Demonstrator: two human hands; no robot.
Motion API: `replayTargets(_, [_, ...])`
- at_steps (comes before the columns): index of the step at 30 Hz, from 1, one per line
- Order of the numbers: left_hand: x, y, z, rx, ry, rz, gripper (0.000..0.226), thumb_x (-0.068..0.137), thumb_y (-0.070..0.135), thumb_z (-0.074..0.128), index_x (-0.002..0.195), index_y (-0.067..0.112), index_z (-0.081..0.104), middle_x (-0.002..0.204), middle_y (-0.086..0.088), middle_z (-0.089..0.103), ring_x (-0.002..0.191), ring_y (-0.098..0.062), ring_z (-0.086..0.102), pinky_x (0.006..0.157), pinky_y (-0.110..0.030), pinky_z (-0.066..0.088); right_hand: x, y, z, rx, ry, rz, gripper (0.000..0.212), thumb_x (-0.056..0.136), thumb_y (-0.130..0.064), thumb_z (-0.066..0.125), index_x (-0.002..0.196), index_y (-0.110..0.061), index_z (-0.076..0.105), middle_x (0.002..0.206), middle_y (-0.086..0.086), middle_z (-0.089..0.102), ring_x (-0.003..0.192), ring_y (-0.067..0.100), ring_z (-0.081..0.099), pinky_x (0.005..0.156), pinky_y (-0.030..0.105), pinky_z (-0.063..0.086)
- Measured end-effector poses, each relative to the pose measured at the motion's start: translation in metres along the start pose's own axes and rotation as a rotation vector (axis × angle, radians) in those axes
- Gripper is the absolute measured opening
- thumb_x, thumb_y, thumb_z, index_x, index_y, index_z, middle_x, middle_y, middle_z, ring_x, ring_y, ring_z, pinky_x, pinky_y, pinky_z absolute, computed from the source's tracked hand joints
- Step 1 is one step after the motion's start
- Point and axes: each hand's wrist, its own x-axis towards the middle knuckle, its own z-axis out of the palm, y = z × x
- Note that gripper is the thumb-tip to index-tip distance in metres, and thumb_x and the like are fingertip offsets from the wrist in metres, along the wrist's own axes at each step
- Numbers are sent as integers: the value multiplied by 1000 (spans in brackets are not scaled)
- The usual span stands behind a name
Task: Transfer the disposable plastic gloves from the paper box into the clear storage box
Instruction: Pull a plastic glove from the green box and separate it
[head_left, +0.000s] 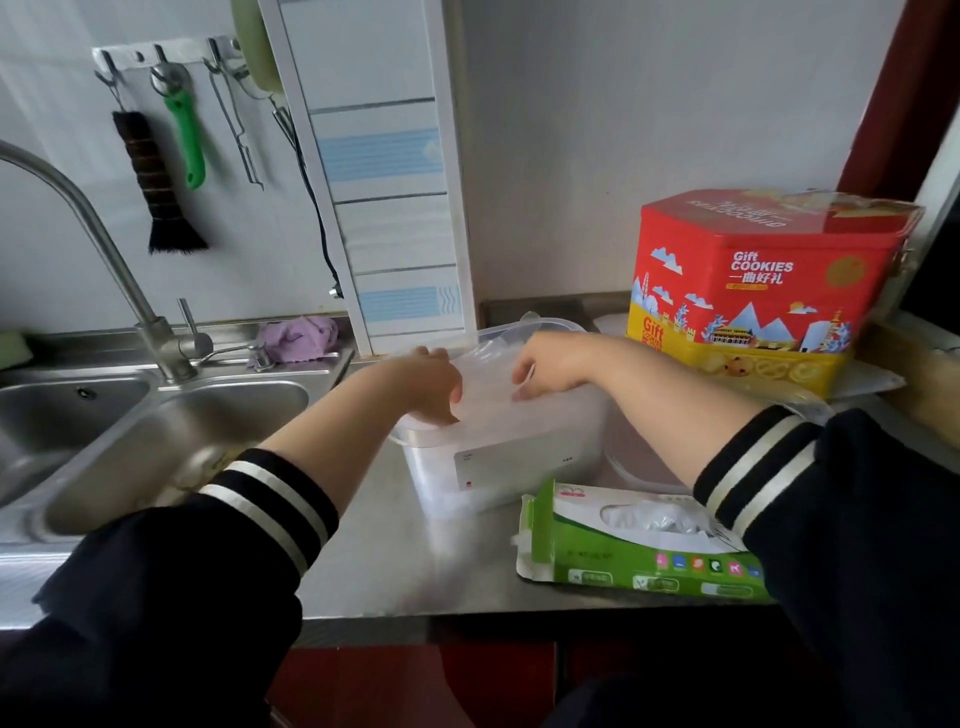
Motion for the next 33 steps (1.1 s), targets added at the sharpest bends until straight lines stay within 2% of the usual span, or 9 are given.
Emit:
replayTargets(4, [-7,-2,0,-33,75,0,39,88,44,64,125,32,59,137,-3,34,128,-28,29,107,-47,36,-36,8,-18,43,291,73,10,87,-24,66,81,-19,72,92,5,72,80,23,64,65,28,46])
replayTargets(6, [-14,-4,-2,-67,139,1,41,84,49,67,122,33,62,134,-1,37,125,-26,31,105,-44,35,-54,13,-20,97,395,93,20,88,-26,67,68,-23,63,84,3,69,78,22,62,63,26,42])
replayTargets(13, [-37,-8,-5,-242,537,-62,21,98,21,53,106,27,72,126,1,60,118,-25,46,100,-42,39,-109,31,10,359,587,29,15,88,-34,67,78,-23,63,64,-10,52,59,4,46,55,25,35])
replayTargets(15, [-46,-5,-3,-280,682,-90,29,99,12,47,112,23,69,118,-2,68,112,-29,57,93,-41,46,-119,32,19,383,534,-20,14,87,-36,68,80,-24,65,68,-9,58,62,7,50,57,25,37])
replayTargets(20, [-78,48,10,-552,1153,110,22,95,13,48,112,13,63,97,5,74,84,-22,71,68,-39,56,-138,40,43,170,12,-11,31,79,-48,72,103,-29,67,91,-21,57,89,3,57,65,15,40])
replayTargets(24, [-84,101,23,-692,1011,214,26,94,26,52,119,20,59,96,10,72,81,-13,69,69,-36,56,-136,51,75,133,68,-5,26,81,-39,74,103,-27,66,94,-14,50,91,7,52,67,17,39])
replayTargets(27, [-74,133,37,-843,608,273,42,93,34,62,131,24,50,108,10,70,94,-7,66,85,-35,53,-134,57,86,201,183,42,16,80,-39,75,79,-28,64,81,-13,54,79,12,57,68,27,44])
replayTargets(30, [-60,153,60,-870,292,308,70,83,39,73,141,23,37,129,3,61,117,-14,58,98,-33,45,-130,62,95,154,260,49,28,83,-27,71,63,-30,51,79,-10,50,82,17,56,68,31,43])
replayTargets(33, [-51,160,78,-884,253,294,84,75,42,80,143,28,33,134,6,58,125,-15,52,101,-36,42,-132,65,103,257,358,18,28,84,-24,70,64,-32,52,82,-9,50,80,15,53,73,34,44])
